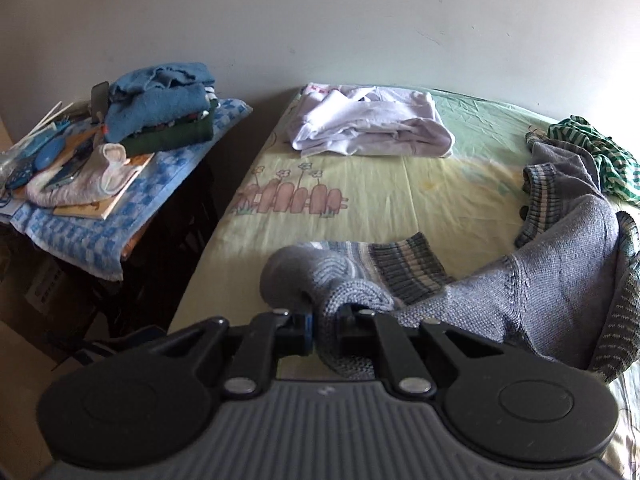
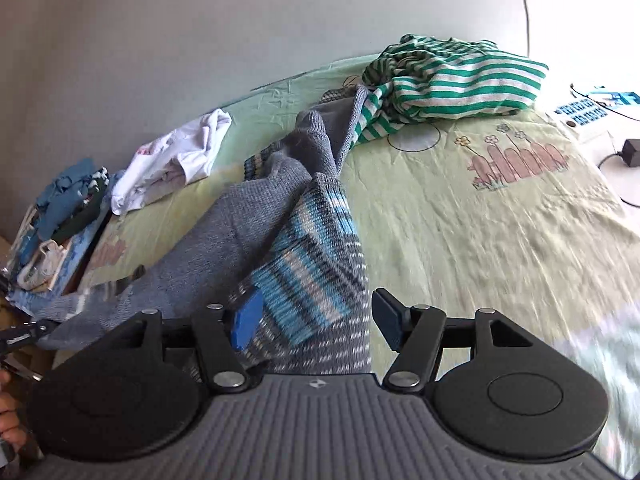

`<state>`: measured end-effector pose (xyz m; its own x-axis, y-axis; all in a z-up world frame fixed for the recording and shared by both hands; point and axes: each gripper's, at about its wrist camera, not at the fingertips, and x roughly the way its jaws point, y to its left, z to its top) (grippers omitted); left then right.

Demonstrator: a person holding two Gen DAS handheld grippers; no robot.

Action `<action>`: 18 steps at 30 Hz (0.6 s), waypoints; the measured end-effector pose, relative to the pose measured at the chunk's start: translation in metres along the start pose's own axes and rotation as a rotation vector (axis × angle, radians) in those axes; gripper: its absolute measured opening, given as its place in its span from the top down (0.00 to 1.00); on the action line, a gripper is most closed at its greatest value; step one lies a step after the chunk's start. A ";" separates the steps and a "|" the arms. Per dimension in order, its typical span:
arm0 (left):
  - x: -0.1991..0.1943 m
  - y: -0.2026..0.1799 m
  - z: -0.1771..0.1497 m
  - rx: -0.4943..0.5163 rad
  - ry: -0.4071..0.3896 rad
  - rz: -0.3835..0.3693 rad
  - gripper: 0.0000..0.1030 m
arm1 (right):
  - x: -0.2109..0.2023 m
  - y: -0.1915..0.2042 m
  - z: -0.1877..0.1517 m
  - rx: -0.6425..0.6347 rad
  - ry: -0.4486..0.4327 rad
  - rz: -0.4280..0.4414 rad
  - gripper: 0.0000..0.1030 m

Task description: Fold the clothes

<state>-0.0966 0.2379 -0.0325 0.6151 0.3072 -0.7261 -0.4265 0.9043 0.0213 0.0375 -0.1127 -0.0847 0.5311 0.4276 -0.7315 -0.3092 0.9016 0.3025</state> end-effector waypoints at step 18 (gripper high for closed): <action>0.000 0.008 0.057 0.016 -0.098 0.011 0.93 | -0.095 0.037 -0.046 -0.222 0.121 0.108 0.86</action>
<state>-0.0621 0.2621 0.0066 0.6729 0.3437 -0.6551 -0.4233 0.9051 0.0401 -0.0604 -0.1232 -0.0323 0.3914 0.4970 -0.7745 -0.5312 0.8093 0.2508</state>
